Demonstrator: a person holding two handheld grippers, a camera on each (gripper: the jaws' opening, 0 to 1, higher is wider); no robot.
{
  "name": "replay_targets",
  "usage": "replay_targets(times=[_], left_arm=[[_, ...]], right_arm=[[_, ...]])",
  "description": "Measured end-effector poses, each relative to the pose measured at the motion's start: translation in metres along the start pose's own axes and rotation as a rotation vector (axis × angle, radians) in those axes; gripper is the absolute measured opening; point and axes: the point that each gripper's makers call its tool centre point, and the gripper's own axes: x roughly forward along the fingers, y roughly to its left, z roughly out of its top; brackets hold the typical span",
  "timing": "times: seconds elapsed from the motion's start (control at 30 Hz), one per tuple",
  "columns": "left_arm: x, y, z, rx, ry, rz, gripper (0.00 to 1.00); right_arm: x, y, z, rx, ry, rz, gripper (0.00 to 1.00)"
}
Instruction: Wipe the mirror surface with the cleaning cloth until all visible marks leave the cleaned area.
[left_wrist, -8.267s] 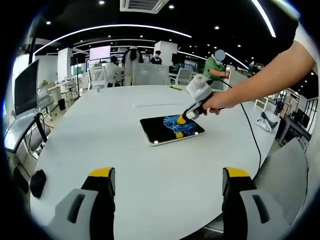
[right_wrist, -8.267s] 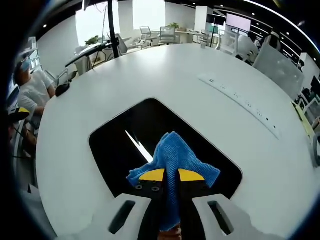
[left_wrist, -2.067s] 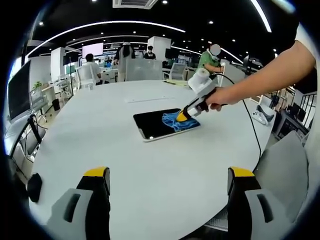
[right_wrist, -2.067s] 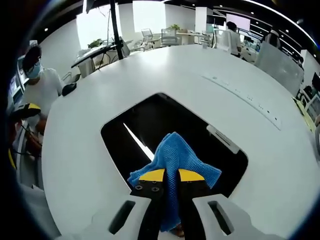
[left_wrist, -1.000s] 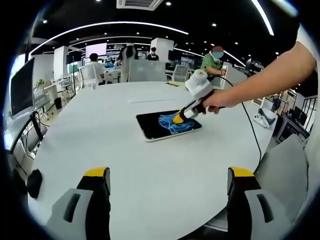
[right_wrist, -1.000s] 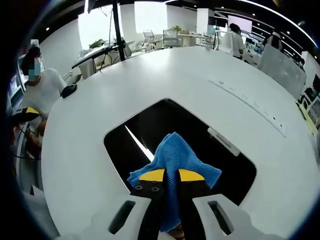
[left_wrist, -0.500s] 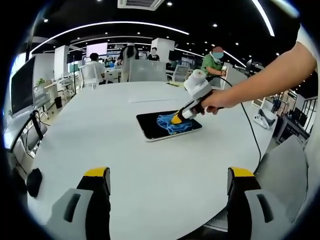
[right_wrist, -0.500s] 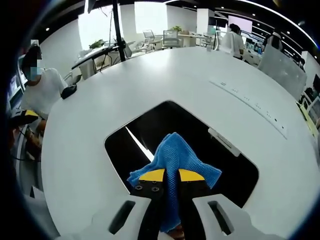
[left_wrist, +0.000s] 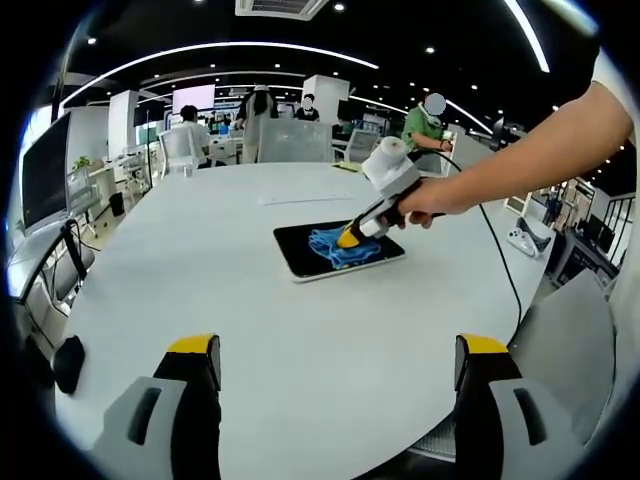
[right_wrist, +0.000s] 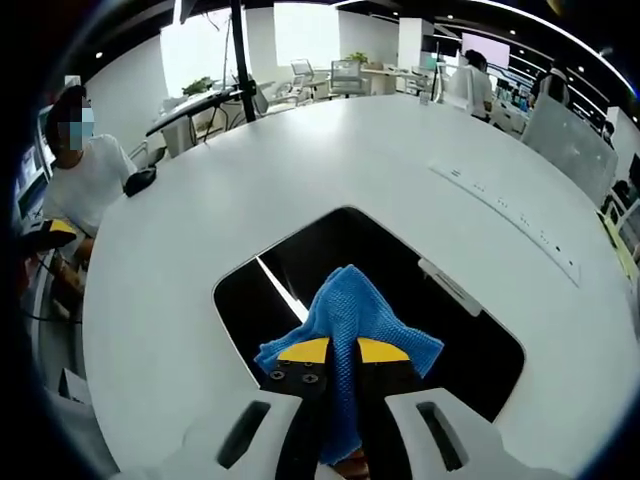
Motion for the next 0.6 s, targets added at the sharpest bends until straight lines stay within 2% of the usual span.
replay_targets(times=[0.6], left_arm=[[-0.003,0.005,-0.002,-0.006,0.003,0.009,0.98]], right_arm=[[0.005,0.012,0.012,-0.017,-0.004,0.005,0.04]])
